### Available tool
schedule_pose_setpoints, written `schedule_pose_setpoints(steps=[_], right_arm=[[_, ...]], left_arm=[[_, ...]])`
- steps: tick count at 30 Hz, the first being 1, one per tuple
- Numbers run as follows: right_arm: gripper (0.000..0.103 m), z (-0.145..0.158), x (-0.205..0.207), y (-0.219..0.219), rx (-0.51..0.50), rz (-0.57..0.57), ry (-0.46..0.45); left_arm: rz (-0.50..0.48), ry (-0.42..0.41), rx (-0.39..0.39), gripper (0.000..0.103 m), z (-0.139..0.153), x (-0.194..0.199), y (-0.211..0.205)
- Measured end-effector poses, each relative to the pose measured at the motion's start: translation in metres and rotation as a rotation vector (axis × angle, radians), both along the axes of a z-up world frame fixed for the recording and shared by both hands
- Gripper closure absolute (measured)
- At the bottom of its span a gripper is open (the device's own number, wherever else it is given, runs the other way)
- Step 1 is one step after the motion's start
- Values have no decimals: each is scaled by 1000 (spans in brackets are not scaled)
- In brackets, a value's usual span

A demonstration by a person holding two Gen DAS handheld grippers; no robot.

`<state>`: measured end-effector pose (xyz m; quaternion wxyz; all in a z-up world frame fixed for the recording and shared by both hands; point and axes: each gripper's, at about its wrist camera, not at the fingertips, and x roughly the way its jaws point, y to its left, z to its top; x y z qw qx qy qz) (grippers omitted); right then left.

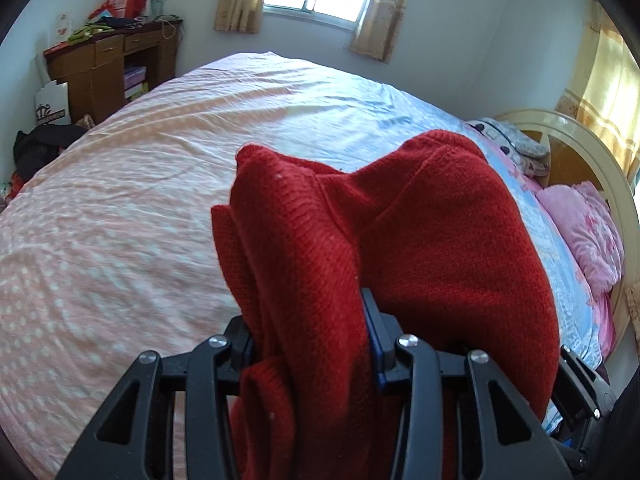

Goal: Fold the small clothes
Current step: 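Lift the folded sweater with both grippers and carry it across the bed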

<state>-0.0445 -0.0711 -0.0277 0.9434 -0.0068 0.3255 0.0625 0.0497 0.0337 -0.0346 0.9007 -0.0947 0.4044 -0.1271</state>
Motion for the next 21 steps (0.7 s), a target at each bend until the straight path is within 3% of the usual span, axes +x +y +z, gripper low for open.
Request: schedule_pose_setpoints(steps=[21], right_arm=[[65, 12, 30, 93, -56, 205, -49]], left_arm=[[201, -38, -44, 59, 6, 1, 92]])
